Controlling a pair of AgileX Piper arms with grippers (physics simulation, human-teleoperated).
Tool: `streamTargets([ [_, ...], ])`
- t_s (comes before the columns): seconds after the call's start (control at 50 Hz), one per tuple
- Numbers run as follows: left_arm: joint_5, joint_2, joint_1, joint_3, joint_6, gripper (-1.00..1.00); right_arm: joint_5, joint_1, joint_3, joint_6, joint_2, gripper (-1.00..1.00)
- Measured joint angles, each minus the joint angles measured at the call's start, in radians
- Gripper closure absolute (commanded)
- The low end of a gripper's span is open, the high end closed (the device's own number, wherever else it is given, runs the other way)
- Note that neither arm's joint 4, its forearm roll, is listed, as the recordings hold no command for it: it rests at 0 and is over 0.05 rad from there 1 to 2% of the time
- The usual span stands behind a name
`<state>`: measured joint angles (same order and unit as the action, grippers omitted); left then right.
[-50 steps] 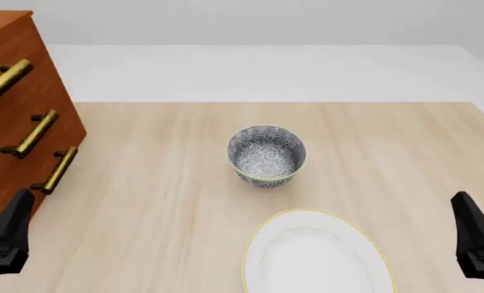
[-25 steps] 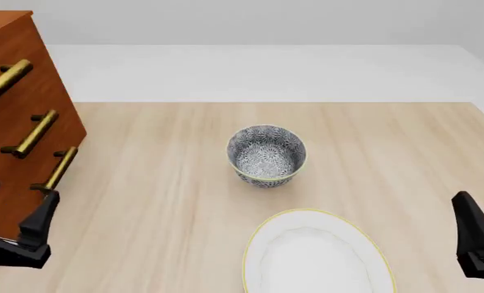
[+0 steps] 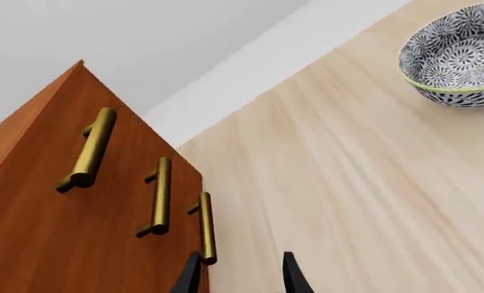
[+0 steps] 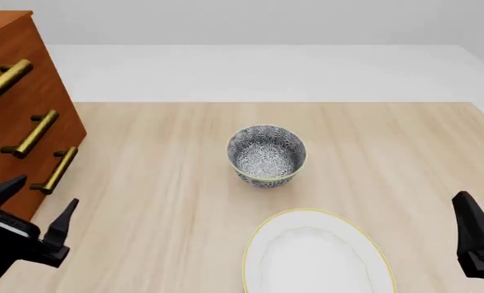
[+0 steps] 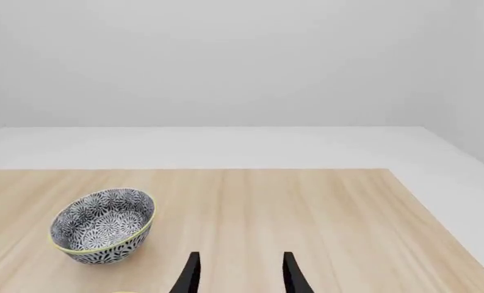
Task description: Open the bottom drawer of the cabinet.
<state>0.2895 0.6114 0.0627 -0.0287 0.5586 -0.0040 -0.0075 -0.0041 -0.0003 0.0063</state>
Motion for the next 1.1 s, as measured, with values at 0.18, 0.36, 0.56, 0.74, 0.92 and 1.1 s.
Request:
streamTargets([
  [0.18,0.078,0.110,-0.017,-0.001,0.077,-1.00,0.000,0.000,0.000,0.000,0.000,-1.00],
  [0.36,0.163,0.230,-0.042,0.003,0.175,-1.00,0.000,-0.001,0.000,0.000,0.000,-1.00],
  [0.56,0.228,0.335,-0.058,-0.004,0.271,-1.00,0.000,-0.001,0.000,0.001,0.000,-1.00],
  [0.74,0.312,0.448,-0.089,-0.008,0.359,-1.00,-0.001,-0.001,0.000,0.001,0.000,-1.00],
  [0.92,0.411,0.574,-0.121,-0.014,0.453,-1.00,-0.001,-0.001,0.000,0.001,0.000,-1.00],
  [1.1,0.539,0.730,-0.150,-0.016,0.556,-1.00,-0.001,-0.001,0.000,0.001,0.000,-1.00],
])
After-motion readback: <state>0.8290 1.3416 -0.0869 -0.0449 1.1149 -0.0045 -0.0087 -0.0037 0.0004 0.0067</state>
